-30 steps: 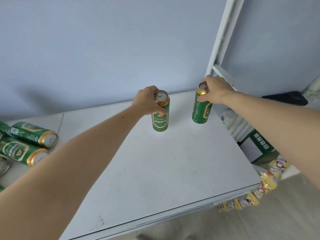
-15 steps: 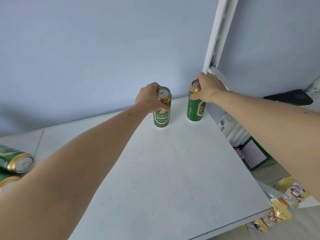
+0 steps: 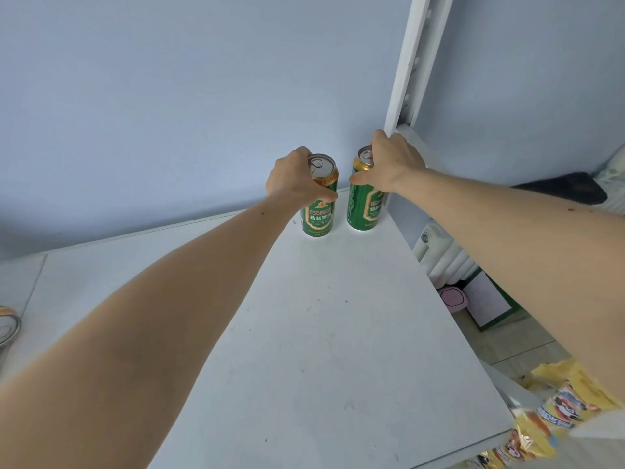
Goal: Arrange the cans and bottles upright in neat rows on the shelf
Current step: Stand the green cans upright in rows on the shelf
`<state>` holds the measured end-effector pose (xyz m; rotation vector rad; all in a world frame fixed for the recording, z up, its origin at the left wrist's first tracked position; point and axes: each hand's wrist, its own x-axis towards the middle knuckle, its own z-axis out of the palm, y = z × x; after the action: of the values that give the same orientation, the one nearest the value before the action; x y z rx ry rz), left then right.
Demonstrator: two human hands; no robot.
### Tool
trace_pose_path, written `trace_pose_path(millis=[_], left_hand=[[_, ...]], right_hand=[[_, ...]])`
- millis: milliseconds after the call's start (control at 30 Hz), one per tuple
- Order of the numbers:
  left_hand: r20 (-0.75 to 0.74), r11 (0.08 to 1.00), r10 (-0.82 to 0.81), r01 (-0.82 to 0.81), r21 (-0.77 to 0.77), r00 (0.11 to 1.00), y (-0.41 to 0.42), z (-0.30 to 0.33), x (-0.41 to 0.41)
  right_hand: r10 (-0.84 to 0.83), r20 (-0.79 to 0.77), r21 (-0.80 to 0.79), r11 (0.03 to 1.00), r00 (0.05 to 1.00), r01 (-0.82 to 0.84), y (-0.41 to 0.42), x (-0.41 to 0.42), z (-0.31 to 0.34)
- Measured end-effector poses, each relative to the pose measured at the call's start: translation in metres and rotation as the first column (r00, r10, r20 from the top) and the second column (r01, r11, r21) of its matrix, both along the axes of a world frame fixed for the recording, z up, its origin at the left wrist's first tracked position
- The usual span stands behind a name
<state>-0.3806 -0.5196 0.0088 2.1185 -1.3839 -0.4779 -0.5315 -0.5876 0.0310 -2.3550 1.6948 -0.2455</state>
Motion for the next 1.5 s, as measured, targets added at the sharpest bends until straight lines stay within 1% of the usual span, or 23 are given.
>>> trace_pose_path(millis=[200,433,667,833,967,1133,1333,1500], left_hand=[[0.037,0.999,-0.034,0.033,0.029,0.999,-0.002,-0.004,0.007],[-0.002,0.998,-0.071,0.071,-0.001,0.997,-0.005,-0.007,0.014],[-0.023,0.995,-0.103,0.103,0.003,0.994,-0.010,-0.002,0.015],[-0.052,0.996,-0.092,0.092,-0.009,0.994,-0.013,-0.003,0.018],[-0.072,0.993,-0.118,0.119,0.001,0.990,-0.015,-0.003,0.021],[-0.070,0.989,-0.146,0.147,0.012,0.987,-0.012,-0.004,0.023],[-0.058,0.986,-0.165,0.167,0.015,0.985,-0.014,-0.002,0.023],[-0.062,0.984,-0.174,0.176,0.025,0.983,-0.015,-0.002,0.023]], right_hand=[[0.065,-0.071,0.056,0.997,0.995,-0.061,-0.006,-0.004,0.003],[0.161,-0.092,0.129,0.981,0.983,-0.148,-0.010,-0.010,0.013],[0.108,-0.041,0.099,0.990,0.993,-0.104,-0.009,-0.006,0.010],[0.087,-0.042,0.080,0.993,0.995,-0.083,-0.009,0.002,0.011],[0.097,-0.073,0.075,0.993,0.993,-0.092,-0.010,0.002,0.013],[0.135,-0.119,0.108,0.987,0.984,-0.123,-0.008,-0.001,0.012],[0.116,-0.060,0.091,0.990,0.991,-0.110,-0.007,0.000,0.007],[0.114,-0.063,0.096,0.990,0.991,-0.108,-0.010,0.001,0.008]])
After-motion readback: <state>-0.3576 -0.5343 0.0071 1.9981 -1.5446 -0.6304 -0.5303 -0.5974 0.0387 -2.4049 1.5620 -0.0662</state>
